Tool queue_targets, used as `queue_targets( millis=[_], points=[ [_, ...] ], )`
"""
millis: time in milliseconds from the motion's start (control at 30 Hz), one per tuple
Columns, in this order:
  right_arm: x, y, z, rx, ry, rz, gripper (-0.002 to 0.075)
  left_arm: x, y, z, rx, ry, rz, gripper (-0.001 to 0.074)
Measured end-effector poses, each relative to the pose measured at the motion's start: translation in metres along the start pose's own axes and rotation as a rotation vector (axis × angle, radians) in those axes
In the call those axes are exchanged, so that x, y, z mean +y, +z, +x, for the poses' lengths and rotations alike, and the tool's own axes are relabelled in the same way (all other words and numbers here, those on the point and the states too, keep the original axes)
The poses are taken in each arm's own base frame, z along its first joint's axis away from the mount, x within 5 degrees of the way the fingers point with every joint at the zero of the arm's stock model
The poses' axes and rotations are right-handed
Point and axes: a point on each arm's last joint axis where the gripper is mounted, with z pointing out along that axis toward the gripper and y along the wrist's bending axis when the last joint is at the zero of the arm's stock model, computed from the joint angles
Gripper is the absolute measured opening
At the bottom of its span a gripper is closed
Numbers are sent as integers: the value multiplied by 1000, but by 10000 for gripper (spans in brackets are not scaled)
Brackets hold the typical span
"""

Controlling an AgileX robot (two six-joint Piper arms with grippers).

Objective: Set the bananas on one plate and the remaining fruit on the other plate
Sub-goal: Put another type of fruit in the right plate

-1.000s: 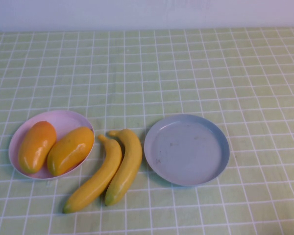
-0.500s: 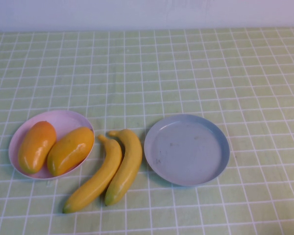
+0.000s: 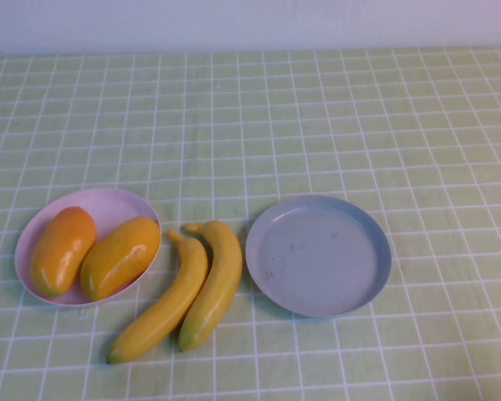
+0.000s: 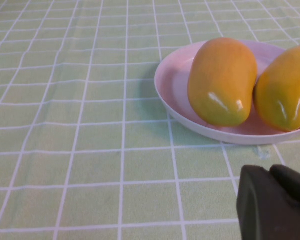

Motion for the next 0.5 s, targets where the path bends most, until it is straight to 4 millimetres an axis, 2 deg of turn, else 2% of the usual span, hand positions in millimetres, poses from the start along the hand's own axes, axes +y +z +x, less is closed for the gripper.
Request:
queue_targets(
  millis=[267, 500],
  points=[
    [5, -1, -14, -135, 454, -88, -17, 0, 0, 0, 0, 0, 0, 3],
    [5, -2, -19, -180, 623, -113, -17, 0, 0, 0, 0, 0, 0, 3]
  ],
)
